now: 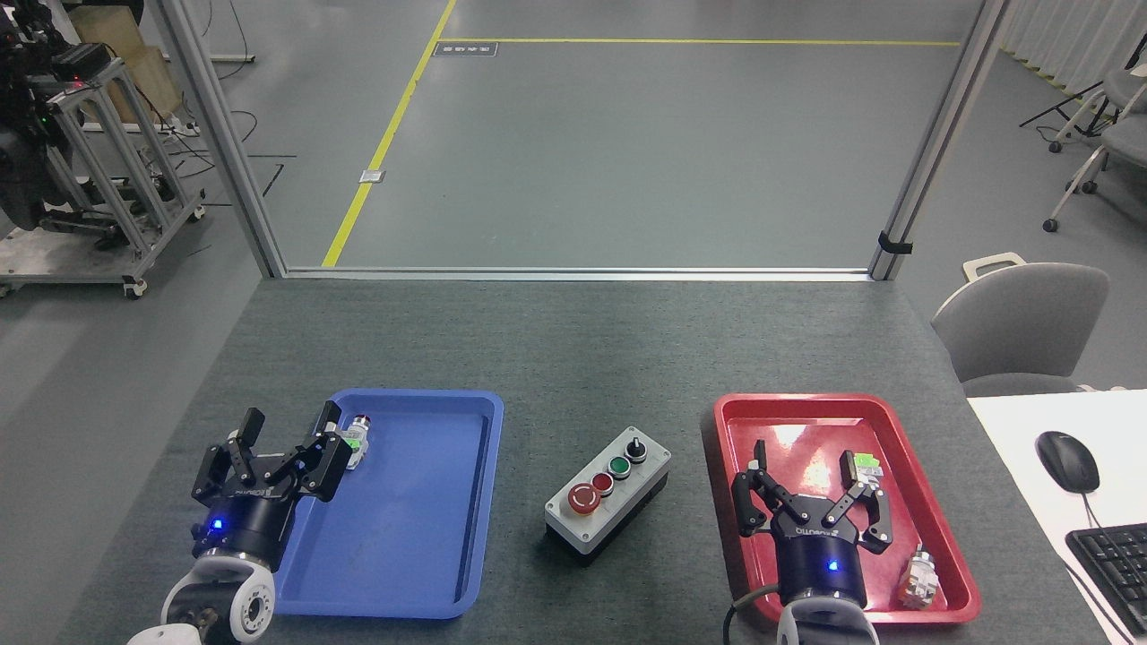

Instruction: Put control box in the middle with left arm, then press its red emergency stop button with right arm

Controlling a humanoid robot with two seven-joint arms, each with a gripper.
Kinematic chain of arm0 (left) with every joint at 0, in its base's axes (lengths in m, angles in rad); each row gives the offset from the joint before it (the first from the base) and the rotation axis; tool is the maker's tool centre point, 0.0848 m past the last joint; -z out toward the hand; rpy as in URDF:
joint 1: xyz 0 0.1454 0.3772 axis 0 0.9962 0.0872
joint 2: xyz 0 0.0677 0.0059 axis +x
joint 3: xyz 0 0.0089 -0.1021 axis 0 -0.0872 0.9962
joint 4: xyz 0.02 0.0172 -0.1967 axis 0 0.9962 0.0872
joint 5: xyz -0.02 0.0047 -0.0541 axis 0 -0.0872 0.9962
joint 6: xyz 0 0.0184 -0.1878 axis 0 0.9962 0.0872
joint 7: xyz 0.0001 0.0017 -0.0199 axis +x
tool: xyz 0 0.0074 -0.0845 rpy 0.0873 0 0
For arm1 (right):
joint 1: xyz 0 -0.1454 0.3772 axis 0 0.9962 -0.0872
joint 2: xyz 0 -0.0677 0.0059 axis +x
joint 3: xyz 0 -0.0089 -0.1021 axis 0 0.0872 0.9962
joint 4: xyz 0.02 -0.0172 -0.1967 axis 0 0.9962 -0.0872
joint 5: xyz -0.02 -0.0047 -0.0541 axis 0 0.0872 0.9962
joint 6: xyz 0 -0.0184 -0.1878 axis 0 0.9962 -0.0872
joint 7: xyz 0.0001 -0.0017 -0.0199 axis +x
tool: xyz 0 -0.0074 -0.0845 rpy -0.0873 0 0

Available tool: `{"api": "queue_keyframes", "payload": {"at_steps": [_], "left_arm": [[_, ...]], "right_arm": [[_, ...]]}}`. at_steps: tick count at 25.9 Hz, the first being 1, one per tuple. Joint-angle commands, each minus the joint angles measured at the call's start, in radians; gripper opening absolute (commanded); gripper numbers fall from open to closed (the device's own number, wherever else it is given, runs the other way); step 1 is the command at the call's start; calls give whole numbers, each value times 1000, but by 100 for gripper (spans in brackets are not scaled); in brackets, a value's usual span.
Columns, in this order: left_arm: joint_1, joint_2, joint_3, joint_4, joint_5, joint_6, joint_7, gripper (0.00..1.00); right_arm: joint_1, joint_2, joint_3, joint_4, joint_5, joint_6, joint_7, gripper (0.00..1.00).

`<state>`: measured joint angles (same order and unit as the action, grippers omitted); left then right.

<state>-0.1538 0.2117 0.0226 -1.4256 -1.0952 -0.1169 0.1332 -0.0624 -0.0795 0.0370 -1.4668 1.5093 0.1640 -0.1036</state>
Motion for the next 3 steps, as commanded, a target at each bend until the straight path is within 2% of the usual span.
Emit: {"api": "queue_keyframes", "payload": {"at_steps": [1, 3], "left_arm": [[11, 0, -1, 1, -2, 0, 0, 99], [25, 0, -1, -1, -2, 0, 2, 99]], "right_arm": [[-11, 0, -2, 0, 0, -31, 1, 100], [-14, 0, -3, -1, -1, -35, -4, 100]]}}
